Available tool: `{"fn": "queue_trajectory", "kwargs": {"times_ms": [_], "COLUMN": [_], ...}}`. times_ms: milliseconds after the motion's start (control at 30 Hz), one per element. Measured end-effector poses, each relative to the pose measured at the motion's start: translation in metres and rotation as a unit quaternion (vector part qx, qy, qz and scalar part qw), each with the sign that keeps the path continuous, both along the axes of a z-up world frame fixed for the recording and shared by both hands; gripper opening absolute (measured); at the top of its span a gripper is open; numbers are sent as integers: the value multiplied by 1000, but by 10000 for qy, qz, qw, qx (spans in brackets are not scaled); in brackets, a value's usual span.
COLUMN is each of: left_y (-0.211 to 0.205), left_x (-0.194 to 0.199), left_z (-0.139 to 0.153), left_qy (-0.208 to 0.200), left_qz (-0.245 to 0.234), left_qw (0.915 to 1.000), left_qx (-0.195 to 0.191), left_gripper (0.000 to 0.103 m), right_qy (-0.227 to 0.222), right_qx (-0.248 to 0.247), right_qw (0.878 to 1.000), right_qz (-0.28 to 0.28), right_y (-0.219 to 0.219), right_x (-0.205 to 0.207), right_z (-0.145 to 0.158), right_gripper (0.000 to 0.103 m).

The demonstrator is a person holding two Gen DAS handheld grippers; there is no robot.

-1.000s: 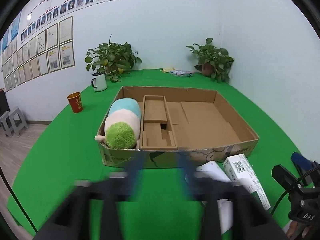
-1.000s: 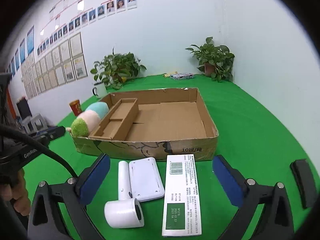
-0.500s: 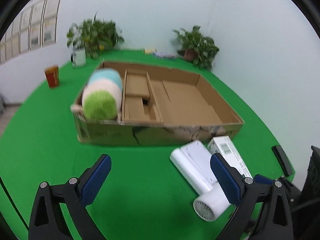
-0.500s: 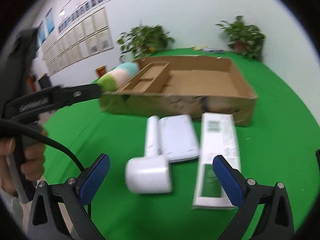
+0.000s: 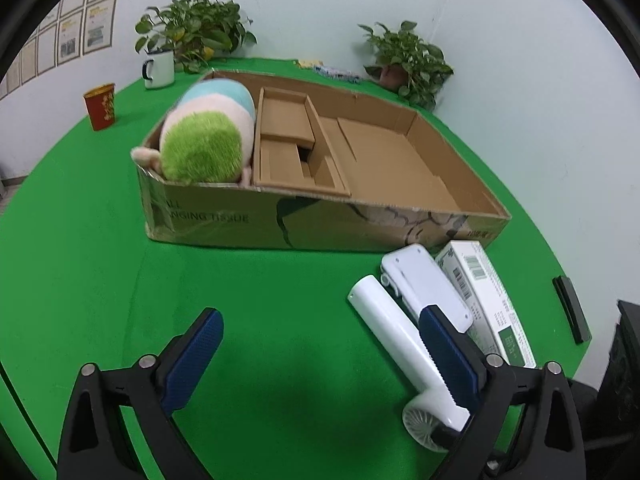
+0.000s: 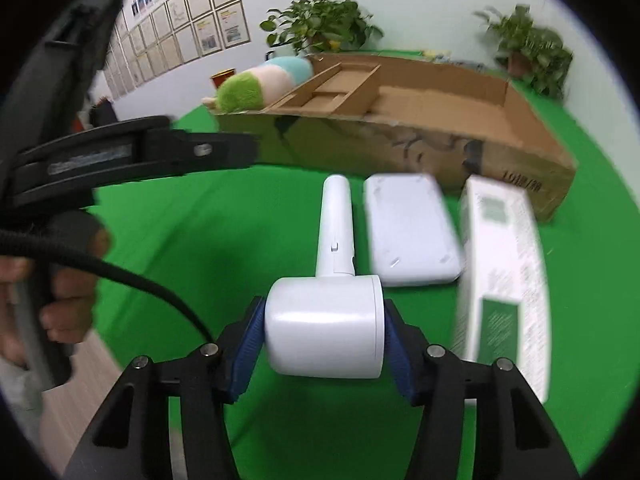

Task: Organize objects
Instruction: 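Release the brown box and move both tools back toward the white items, then grasp the white hair dryer by its head with the right tool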

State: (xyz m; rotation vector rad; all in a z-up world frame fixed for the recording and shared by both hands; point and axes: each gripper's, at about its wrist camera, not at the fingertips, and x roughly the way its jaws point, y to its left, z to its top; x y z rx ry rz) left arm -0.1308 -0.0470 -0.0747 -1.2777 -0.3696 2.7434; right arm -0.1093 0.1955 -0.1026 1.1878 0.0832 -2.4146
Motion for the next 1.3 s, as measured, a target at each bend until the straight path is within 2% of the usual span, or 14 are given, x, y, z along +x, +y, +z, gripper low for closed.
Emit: {"fn": "queue_trajectory", "kwargs": {"times_ms": [33, 100, 167, 300, 367, 467, 533, 600, 667, 767, 900, 1100, 1300], "left_y": [2, 7, 12, 22, 25, 30, 35, 39, 42, 47, 53, 59, 57], "left_x": [-2, -8, -15, -31, -33, -34, -38, -45, -50, -61, -61, -63, -64], "left_z": [-3, -9, -16, -30, -33, -36, -40, -45, -50, -57, -56, -57, -57], "left_qy": [-43, -157, -287, -621, -691, -715, -818, -989, -1129, -1316, -1347, -1350, -1386], "left_qz": [-51, -199, -377, -610, -666, -758, -830, -886, -904, -969, -1044, -1045, -1036], "left_qw": [10000, 9993, 9976, 9916, 9898, 9885, 9864, 9831, 9809, 9766, 9773, 9817, 9809], "left_qx": [55, 257, 497, 958, 1054, 1099, 1161, 1257, 1303, 1400, 1261, 847, 892], "left_gripper": [96, 96, 91, 84, 82, 81, 74, 68, 61, 59, 57, 38, 37], "right_qy": [-32, -78, -58, -148, -247, -167, -90, -210, -346, -390, -346, -356, -353], "right_qx": [-68, -196, -203, -22, -129, -187, -71, -102, -75, 73, 252, 331, 174], "right_qw": [10000, 9997, 9997, 9999, 9996, 9996, 9999, 9997, 9993, 9991, 9990, 9985, 9987], "right_qz": [-35, -134, -132, -71, 32, 139, 22, -53, -120, -152, -153, -235, -311], "right_y": [1, 2, -1, -6, -7, -9, -10, -12, -13, -15, -19, -22, -21], "right_x": [4, 10, 12, 8, 9, 21, 25, 21, 16, 8, 14, 22, 17], "right_z": [0, 0, 1, 3, 9, 17, 17, 11, 3, -5, -6, -6, -8], "right_gripper": [58, 68, 70, 69, 69, 69, 69, 69, 66, 58, 58, 59, 60]}}
